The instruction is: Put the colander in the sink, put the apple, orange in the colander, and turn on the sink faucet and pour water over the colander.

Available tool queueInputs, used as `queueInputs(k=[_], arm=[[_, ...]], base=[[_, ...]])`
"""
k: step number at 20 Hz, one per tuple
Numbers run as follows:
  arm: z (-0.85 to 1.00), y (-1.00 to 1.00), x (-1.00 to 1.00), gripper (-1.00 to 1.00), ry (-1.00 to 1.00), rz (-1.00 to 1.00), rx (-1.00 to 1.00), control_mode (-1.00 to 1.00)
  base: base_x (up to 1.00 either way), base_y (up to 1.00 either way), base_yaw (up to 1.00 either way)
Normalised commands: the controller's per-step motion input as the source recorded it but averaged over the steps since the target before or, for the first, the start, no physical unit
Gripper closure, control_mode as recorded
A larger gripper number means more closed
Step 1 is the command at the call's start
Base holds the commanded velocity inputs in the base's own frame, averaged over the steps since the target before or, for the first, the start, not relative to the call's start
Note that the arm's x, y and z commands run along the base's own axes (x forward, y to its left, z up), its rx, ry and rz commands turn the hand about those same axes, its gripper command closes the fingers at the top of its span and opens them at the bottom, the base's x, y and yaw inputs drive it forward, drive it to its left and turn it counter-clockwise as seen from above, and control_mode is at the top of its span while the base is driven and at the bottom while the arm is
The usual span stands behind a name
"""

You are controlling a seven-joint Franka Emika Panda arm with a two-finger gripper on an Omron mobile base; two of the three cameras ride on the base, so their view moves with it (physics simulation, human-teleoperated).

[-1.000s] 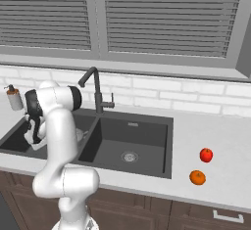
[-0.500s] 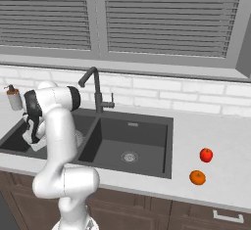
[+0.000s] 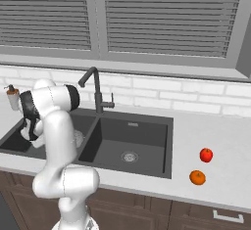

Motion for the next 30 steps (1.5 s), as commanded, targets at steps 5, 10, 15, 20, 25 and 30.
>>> queueInputs(k=[5,10,15,20,25,30], arm=[[1.0,0.0,-0.44,-1.0,-0.01,0.0,0.12,-1.0],[1.0,0.01,-0.4,-1.0,0.02,0.0,0.19,-1.0],[1.0,0.0,-0.53,-1.0,0.03,0.0,0.19,-1.0],[1.0,-0.06,-0.76,-1.0,0.0,-0.03,0.06,-1.0],[0.99,-0.33,-0.93,-1.0,0.0,-0.07,-0.01,-1.0],[0.73,-0.87,-0.35,-1.0,0.01,-0.19,-0.09,-1.0]], base=[[0.0,0.0,0.0],[0.0,0.0,0.0],[0.0,0.0,0.0],[0.0,0.0,0.0],[0.0,0.0,0.0],[0.0,0.0,0.0]])
